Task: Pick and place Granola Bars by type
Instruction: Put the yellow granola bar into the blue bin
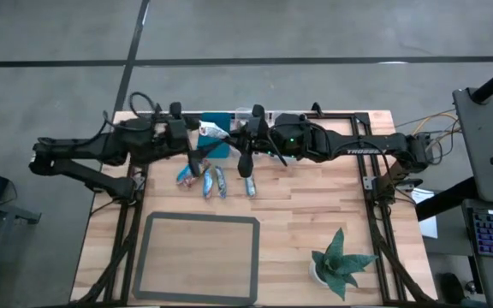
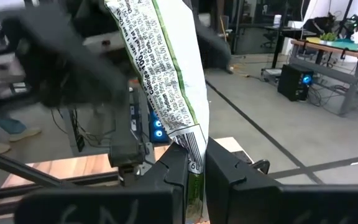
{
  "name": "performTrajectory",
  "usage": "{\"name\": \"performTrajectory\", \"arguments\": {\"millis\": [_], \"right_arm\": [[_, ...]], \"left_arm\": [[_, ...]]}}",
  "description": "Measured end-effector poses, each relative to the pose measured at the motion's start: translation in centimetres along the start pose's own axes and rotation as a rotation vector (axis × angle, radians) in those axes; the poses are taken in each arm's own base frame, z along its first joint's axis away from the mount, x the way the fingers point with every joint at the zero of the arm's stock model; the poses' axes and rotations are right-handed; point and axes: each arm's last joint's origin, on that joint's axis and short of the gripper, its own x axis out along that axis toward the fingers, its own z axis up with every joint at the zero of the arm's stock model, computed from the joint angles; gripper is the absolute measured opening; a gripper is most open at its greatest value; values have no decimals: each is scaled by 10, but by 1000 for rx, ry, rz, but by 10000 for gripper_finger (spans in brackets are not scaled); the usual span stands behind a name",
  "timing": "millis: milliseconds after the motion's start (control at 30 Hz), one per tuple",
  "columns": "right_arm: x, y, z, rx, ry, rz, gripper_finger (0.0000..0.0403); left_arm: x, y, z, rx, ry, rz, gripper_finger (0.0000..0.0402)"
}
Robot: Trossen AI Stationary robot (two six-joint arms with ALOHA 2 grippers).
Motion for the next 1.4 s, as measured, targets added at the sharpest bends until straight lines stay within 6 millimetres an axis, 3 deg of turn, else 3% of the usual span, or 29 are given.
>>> {"name": "performTrajectory", "arguments": {"millis": [200, 700, 900, 1067, 1267, 1400], "right_arm": [[-1, 0, 0, -8, 1, 20, 17], [-1, 0, -1, -29, 16, 19, 18], [-1, -1, -1, -34, 19, 14, 38], [-10, -2, 5, -99, 29, 0, 92], [-45, -12, 21, -176, 117, -133, 163], [-74, -17, 27, -164, 207, -148, 193]], "left_arm": [[6, -2, 6, -11, -4, -20, 221], [9, -1, 7, 5, 3, 33, 32], [9, 0, 6, 8, 4, 36, 23], [9, 5, 10, 20, -4, 71, 20], [11, 18, 18, 99, -2, 157, 18], [26, 32, 12, 237, 123, 232, 17]]}}
